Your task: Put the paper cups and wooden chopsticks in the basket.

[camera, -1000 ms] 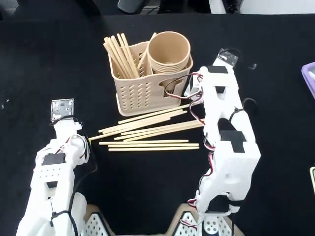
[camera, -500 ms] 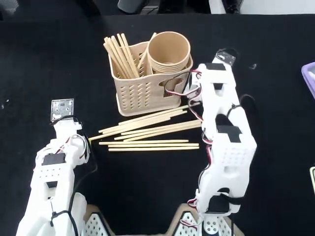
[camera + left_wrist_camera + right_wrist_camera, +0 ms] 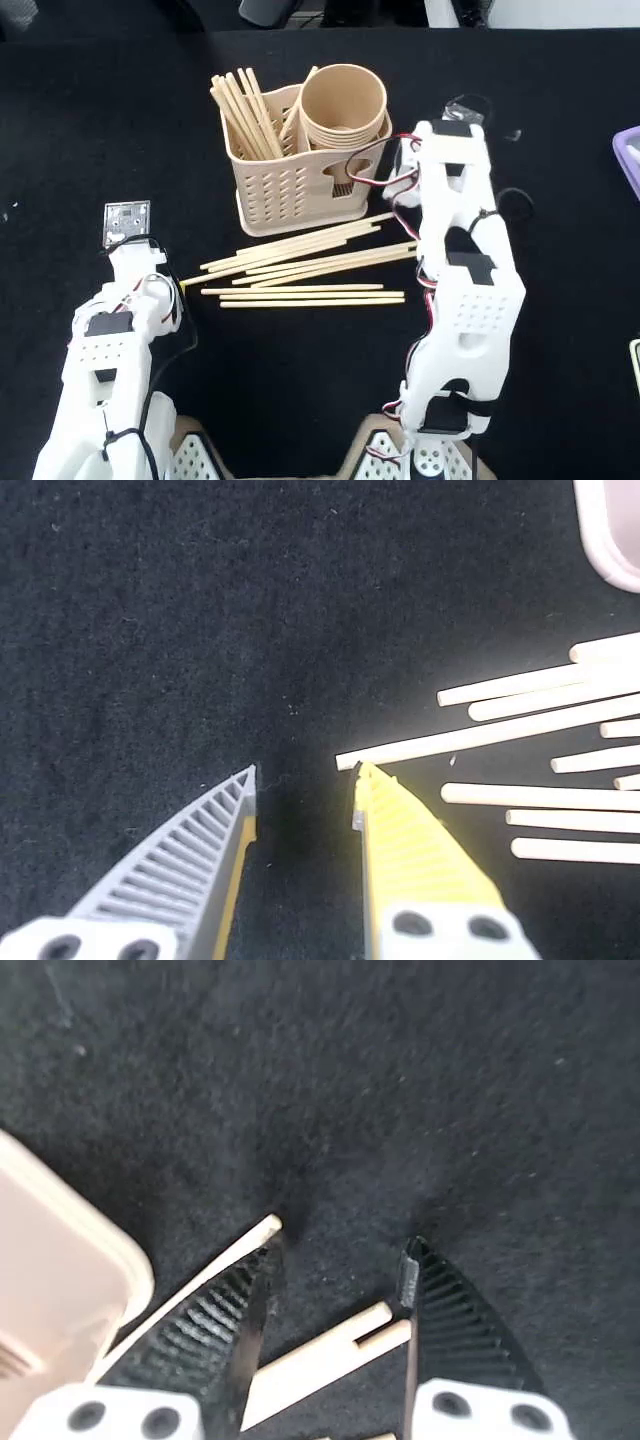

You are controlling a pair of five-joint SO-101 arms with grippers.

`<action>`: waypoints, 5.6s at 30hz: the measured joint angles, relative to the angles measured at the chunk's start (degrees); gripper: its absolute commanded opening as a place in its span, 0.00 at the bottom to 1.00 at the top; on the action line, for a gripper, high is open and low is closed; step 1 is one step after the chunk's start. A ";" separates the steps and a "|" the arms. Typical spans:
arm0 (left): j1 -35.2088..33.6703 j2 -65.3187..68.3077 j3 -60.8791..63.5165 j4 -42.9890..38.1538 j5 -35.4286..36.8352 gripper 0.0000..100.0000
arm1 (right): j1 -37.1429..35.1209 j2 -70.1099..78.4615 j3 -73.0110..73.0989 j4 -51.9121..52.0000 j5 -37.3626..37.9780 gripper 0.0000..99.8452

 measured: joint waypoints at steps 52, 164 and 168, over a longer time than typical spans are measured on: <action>0.00 0.00 0.00 -1.23 0.00 0.16 | -3.08 -23.12 39.38 -14.33 11.60 0.20; 0.00 0.00 0.00 -1.23 0.00 0.17 | -31.65 -70.07 77.27 -21.10 66.90 0.01; 0.00 0.00 0.00 -1.23 0.00 0.17 | -31.65 -80.97 77.63 -21.01 62.33 0.01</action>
